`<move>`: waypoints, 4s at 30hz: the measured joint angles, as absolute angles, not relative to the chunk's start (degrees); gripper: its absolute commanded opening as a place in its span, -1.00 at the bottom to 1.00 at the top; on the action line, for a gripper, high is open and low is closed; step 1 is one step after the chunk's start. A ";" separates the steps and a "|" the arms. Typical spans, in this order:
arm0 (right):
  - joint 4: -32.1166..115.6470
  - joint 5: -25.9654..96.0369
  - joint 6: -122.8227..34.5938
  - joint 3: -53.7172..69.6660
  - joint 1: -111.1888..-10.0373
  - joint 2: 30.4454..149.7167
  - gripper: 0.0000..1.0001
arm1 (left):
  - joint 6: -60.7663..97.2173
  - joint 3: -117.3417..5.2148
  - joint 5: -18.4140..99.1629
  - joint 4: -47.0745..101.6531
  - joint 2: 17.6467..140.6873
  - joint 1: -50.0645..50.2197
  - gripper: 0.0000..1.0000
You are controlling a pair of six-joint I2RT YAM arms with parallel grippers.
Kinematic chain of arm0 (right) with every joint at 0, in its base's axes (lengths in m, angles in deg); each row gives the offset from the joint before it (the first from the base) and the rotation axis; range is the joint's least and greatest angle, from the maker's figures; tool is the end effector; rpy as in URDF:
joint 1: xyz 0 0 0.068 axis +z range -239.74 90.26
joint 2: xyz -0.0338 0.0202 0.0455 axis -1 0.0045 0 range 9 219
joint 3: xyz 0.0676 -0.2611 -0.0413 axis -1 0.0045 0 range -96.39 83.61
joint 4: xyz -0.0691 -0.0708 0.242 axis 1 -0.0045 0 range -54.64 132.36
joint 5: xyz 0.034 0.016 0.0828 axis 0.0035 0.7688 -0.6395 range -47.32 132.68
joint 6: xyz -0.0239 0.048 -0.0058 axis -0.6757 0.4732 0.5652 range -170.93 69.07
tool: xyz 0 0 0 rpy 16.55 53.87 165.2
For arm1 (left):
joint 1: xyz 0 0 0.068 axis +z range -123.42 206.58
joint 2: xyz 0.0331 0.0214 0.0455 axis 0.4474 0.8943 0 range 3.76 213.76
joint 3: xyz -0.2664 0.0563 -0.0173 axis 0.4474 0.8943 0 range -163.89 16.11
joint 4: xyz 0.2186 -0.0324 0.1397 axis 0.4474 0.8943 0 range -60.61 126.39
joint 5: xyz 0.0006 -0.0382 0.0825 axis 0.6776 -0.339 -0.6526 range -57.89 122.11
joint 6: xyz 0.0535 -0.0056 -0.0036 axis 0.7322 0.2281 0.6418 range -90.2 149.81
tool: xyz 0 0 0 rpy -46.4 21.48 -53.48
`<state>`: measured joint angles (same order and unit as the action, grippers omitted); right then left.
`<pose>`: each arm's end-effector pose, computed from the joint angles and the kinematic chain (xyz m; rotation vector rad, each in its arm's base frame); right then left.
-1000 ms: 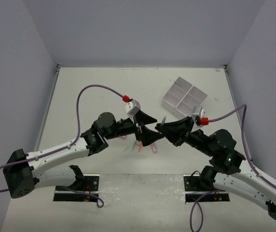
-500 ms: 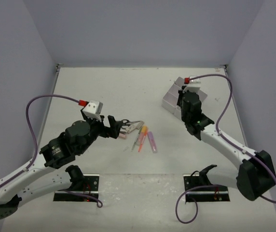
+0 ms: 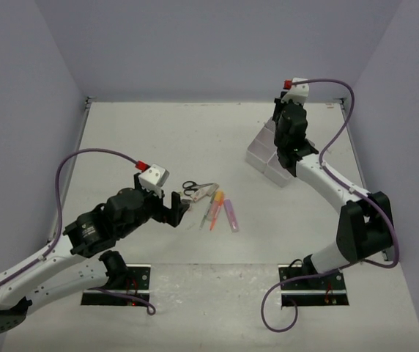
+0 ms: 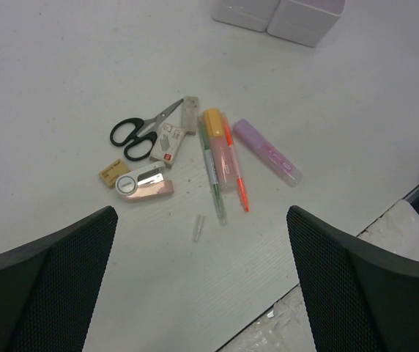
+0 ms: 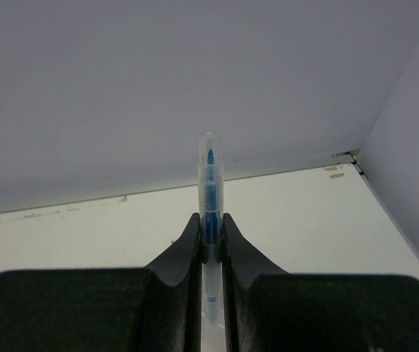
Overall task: Sort the stationery into containers
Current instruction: Place the pen in the storage box, then pick up the pen from the center of the board.
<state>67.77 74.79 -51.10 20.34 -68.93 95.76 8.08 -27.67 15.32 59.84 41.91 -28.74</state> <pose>0.3412 0.1094 0.3380 0.1635 1.5356 -0.1449 0.0930 -0.1162 0.3150 0.4016 1.9905 -0.5714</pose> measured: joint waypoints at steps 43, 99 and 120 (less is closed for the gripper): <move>74.36 64.22 -53.86 22.22 -74.06 109.31 0.57 | 9.90 -25.26 18.28 59.02 40.32 -28.73 1.00; 2.22 70.73 18.78 14.74 -30.13 107.57 -0.10 | 8.61 -23.40 12.49 59.06 37.59 -19.36 1.00; 2.07 70.62 20.42 15.20 -30.69 111.18 -0.24 | 8.59 -23.38 12.37 59.04 37.67 -22.25 1.00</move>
<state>2.07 70.62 20.42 15.20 -30.69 111.18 8.59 -23.38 12.37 59.04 37.67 -22.25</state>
